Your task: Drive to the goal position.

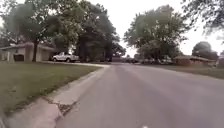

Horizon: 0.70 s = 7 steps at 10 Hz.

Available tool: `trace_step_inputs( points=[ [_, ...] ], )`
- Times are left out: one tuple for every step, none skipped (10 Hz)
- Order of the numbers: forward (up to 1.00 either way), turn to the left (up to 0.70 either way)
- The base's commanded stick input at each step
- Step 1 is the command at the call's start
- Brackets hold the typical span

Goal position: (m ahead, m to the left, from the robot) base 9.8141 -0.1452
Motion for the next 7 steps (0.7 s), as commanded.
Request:
trace_step_inputs(
  points=[
    [0.7, 0.0],
    [0.7, 0.0],
    [0.7, 0.0],
    [0.7, 0.0],
    [0.7, 0.0],
    [0.7, 0.0],
    [0.7, 0.0]
  ],
)
